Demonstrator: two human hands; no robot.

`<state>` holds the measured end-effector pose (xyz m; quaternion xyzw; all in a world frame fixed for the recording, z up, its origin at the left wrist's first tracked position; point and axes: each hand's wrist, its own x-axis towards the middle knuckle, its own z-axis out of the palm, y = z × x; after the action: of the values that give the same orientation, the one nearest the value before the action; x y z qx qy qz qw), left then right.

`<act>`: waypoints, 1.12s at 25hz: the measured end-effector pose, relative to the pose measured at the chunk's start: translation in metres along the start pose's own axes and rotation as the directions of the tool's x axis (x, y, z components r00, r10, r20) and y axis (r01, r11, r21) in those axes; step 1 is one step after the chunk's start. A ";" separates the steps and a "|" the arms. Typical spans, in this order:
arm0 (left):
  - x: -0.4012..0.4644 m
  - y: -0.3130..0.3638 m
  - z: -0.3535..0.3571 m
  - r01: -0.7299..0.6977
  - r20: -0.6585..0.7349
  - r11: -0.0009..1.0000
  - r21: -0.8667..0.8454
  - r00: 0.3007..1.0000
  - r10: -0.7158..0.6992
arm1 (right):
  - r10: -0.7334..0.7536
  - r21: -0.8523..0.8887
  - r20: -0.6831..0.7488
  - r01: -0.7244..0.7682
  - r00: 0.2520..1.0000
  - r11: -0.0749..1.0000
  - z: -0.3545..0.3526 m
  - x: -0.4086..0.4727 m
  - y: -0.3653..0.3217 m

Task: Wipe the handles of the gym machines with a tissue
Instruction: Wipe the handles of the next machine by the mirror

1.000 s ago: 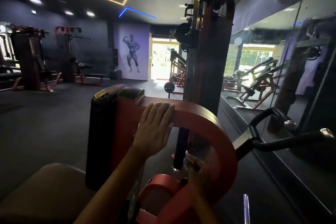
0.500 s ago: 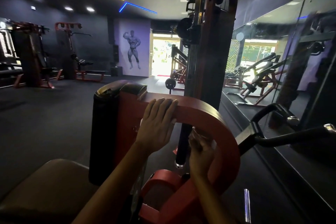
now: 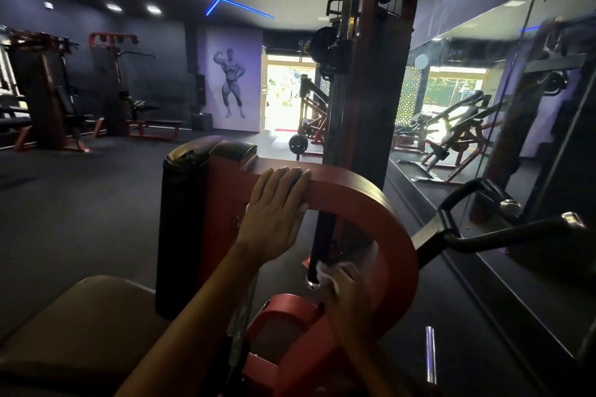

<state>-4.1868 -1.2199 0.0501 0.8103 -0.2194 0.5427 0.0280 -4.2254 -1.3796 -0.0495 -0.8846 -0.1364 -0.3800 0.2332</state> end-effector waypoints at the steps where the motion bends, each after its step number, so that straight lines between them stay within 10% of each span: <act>1: -0.001 0.000 0.002 -0.007 -0.019 1.000 0.017 1.000 0.007 | -0.037 0.056 0.078 0.032 0.996 0.998 -0.004 0.009 -0.010; 6: 0.000 -0.004 -0.003 -0.040 0.071 0.999 0.012 0.997 0.039 | -0.593 -0.412 0.132 0.588 0.794 0.696 -0.019 0.064 -0.028; 9: 0.001 -0.008 -0.005 -0.054 0.054 0.999 0.004 0.997 0.054 | -0.696 -0.633 0.234 0.650 0.679 0.421 -0.025 0.092 -0.022; 12: 0.001 -0.007 -0.005 -0.058 0.046 0.998 -0.026 0.997 0.060 | -0.601 -0.705 0.353 0.626 0.717 0.333 -0.021 0.100 -0.022; 21: 0.000 -0.012 -0.009 -0.088 0.088 0.996 0.017 0.992 0.086 | -0.213 -0.673 0.500 0.531 0.839 0.514 0.042 0.036 -0.025; 28: 0.001 -0.014 -0.008 -0.086 0.090 0.996 0.018 0.992 0.084 | -0.327 -0.564 0.532 0.615 0.781 0.551 0.050 0.029 -0.017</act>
<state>-4.1881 -1.2057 0.0564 0.8241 -0.2486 0.5088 -0.0138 -4.1828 -1.3373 -0.0527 -0.8851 -0.2559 -0.2793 -0.2706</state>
